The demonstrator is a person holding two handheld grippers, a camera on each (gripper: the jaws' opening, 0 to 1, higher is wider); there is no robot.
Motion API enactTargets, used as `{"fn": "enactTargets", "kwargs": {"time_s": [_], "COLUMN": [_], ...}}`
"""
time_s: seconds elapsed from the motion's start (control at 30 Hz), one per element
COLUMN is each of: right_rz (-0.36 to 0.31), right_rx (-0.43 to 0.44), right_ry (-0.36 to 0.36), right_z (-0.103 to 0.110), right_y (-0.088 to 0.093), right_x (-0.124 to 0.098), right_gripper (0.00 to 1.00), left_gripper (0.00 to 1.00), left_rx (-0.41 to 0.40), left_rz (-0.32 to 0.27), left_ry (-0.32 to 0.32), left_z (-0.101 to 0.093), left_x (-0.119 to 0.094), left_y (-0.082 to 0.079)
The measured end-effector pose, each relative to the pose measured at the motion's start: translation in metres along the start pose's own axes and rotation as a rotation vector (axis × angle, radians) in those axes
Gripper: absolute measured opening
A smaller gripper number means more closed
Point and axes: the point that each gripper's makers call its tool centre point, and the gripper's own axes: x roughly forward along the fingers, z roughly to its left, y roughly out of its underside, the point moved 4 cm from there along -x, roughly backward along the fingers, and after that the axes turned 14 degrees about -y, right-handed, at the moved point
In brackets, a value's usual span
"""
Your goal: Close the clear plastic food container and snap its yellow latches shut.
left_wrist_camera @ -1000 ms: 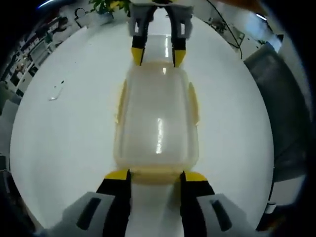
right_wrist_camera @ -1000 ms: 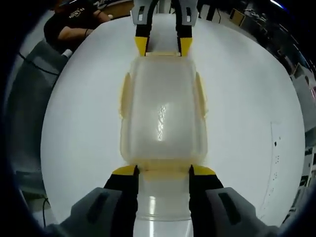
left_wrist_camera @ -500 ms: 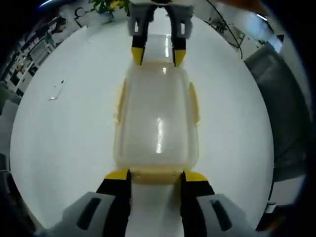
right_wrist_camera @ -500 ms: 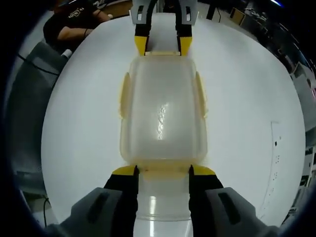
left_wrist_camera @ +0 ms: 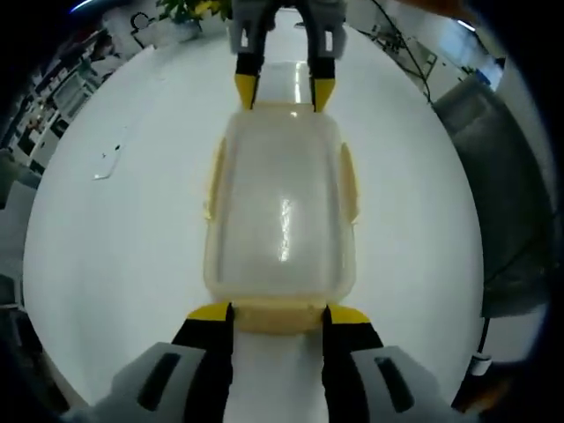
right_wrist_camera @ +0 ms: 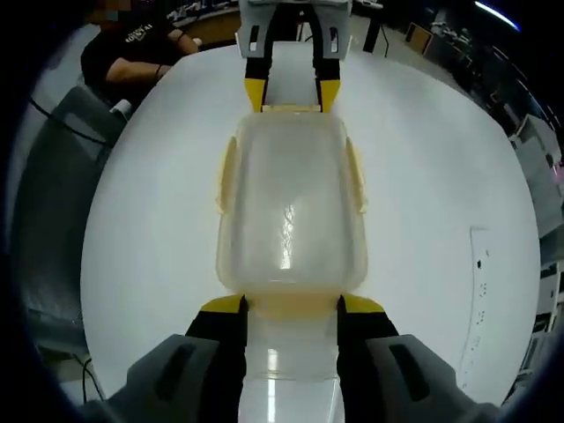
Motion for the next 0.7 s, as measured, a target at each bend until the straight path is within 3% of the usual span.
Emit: {"fn": "enactTargets", "kwargs": {"time_s": [0.33,0.7], "right_rz": [-0.032,-0.05], "right_rx": [-0.019,-0.036], "right_ry": [0.022,0.05], "right_z": [0.011,0.024], "right_y": [0.003,0.022], "right_x": [-0.03,-0.059], "right_gripper": [0.37,0.37], "left_gripper": [0.34,0.34], "left_rx": [0.005,0.008], "left_rz": [-0.008,-0.013], "left_ry": [-0.018,-0.05], "left_z": [-0.004,-0.012], "left_x": [-0.026,-0.04], "left_y": [-0.024,-0.061]}}
